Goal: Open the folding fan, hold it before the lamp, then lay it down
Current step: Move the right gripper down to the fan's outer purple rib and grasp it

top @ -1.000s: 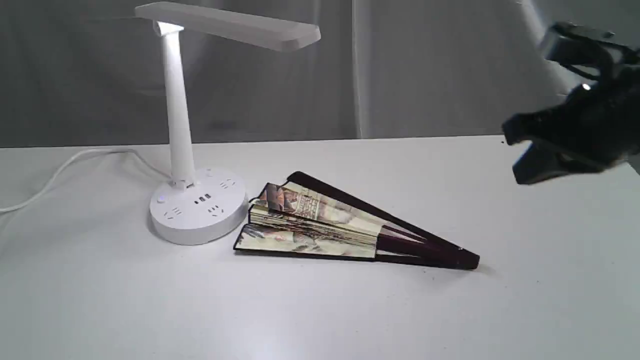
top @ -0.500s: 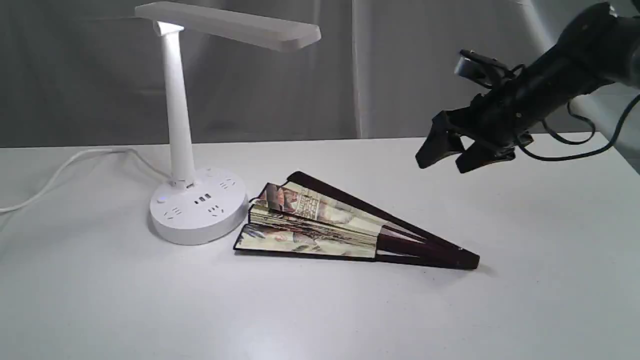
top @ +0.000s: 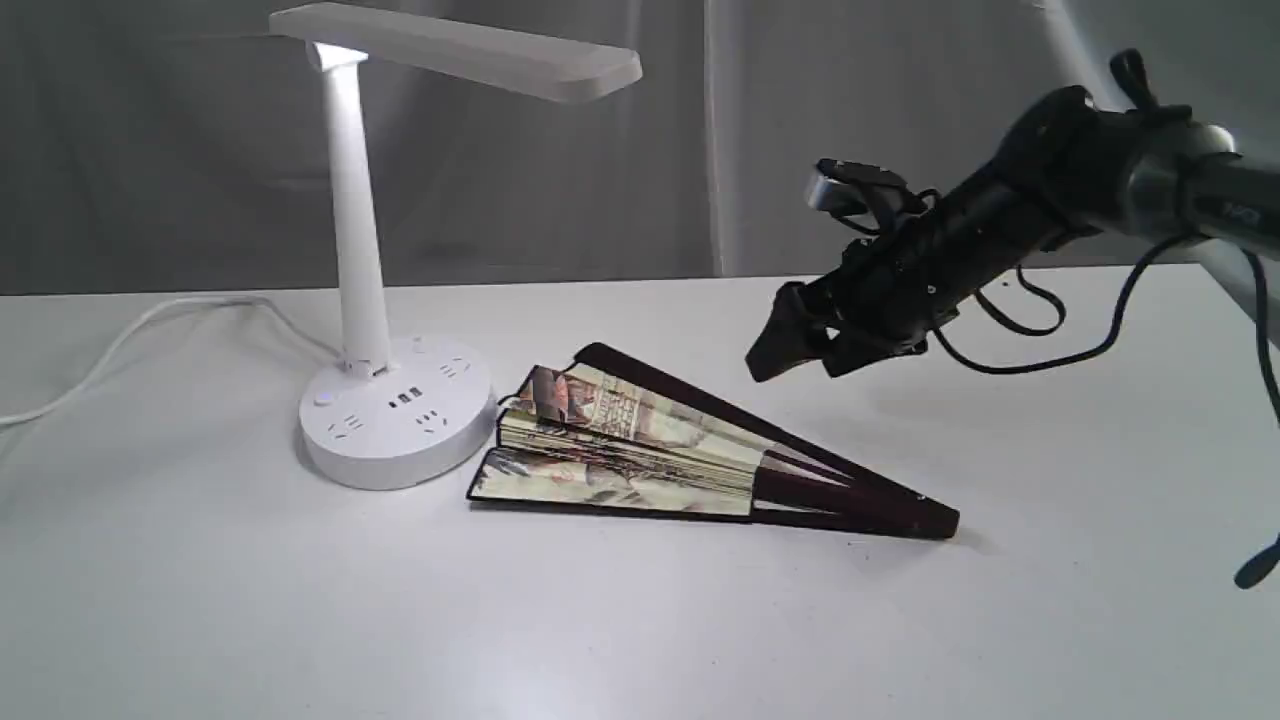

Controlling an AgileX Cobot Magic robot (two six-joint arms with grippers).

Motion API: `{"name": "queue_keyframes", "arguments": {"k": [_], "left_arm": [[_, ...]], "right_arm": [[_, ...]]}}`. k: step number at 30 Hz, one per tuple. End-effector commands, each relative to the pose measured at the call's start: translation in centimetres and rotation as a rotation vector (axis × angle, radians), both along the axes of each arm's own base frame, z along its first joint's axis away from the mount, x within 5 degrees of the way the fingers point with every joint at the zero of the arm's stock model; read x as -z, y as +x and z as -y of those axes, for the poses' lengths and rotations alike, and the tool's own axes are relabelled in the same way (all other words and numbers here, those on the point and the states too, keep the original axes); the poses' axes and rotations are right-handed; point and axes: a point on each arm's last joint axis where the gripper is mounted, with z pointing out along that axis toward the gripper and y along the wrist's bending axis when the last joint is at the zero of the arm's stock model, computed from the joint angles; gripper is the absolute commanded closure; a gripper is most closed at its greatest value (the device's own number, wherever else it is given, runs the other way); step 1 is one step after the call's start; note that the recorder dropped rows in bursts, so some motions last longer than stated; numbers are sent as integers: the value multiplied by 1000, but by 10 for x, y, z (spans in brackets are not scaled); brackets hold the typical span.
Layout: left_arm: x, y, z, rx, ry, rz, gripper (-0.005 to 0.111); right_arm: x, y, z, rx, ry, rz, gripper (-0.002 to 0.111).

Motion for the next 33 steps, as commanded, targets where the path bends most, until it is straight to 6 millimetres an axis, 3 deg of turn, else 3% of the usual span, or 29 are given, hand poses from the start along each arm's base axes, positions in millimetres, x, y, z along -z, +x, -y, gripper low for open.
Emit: {"name": "queue_keyframes", "arguments": {"k": [1, 8, 17, 26, 33], "left_arm": [[0, 1, 0, 2, -17, 8, 94], [0, 1, 0, 2, -17, 8, 94], [0, 1, 0, 2, -17, 8, 94], [0, 1, 0, 2, -17, 8, 94], [0, 1, 0, 2, -19, 8, 94]], "right_arm": [[9, 5, -4, 32, 30, 13, 34], [31, 5, -8, 49, 65, -52, 34], [59, -4, -21, -74, 53, -105, 37], [80, -11, -33, -147, -28, -131, 73], [82, -14, -34, -162, -17, -159, 106]]}}
